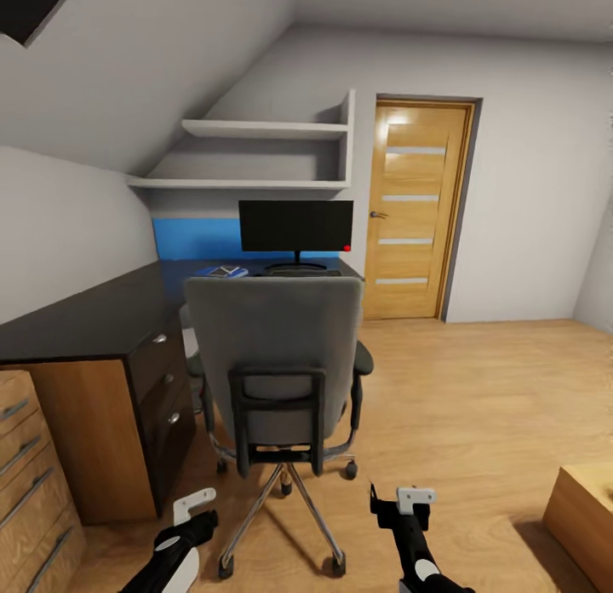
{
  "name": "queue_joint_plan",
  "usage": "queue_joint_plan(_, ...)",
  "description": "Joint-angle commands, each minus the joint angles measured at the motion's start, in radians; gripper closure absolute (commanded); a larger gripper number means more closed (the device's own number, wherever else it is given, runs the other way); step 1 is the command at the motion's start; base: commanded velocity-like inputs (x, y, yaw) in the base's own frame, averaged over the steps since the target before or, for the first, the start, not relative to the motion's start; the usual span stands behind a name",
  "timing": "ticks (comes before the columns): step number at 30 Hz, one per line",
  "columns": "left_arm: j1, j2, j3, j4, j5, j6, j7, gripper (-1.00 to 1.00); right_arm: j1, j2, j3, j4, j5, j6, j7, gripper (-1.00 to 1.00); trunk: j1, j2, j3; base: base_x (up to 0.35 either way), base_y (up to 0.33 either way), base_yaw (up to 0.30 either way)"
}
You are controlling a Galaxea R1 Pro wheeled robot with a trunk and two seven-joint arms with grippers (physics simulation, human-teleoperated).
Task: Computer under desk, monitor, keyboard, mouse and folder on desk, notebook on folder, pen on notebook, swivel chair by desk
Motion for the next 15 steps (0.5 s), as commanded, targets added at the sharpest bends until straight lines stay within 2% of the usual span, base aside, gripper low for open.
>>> queue_joint_plan(1,0.0,0.001,-0.01,-0.002,0.007,0.005,0.009,-1.0,-0.001,0.0,0.009,0.001,0.002,-0.003,-0.005,-1.0,-0.001,-0.001,-0.001,-0.199,-0.145,0.0)
queue_joint_plan(3,0.0,0.0,-0.021,-0.002,0.006,0.005,0.009,-1.0,-0.001,0.002,0.009,0.001,0.013,-0.003,-0.005,-1.0,-0.001,-0.001,-0.001,-0.143,-0.105,0.0)
queue_joint_plan(8,0.0,-0.009,-0.115,-0.001,0.007,0.003,0.01,-1.0,-0.001,0.025,0.009,0.012,0.053,-0.002,-0.005,-1.0,-0.001,-0.001,-0.001,-0.054,-0.039,0.0)
queue_joint_plan(9,0.0,-0.013,-0.154,0.0,0.007,0.002,0.012,-1.0,-0.001,0.037,0.009,0.023,0.072,-0.003,-0.005,-1.0,-0.001,-0.001,-0.001,-0.021,-0.016,0.0)
queue_joint_plan(10,0.0,-0.015,-0.172,0.0,0.007,0.001,0.013,-1.0,-0.001,0.044,0.009,0.03,0.082,-0.003,-0.005,-1.0,-0.001,-0.001,-0.001,-0.017,-0.012,0.0)
queue_joint_plan(15,0.0,-0.023,-0.237,0.001,0.009,0.001,0.016,-1.0,-0.001,0.074,0.009,0.056,0.144,-0.003,-0.006,-1.0,-0.001,-0.001,-0.001,-0.009,-0.007,0.0)
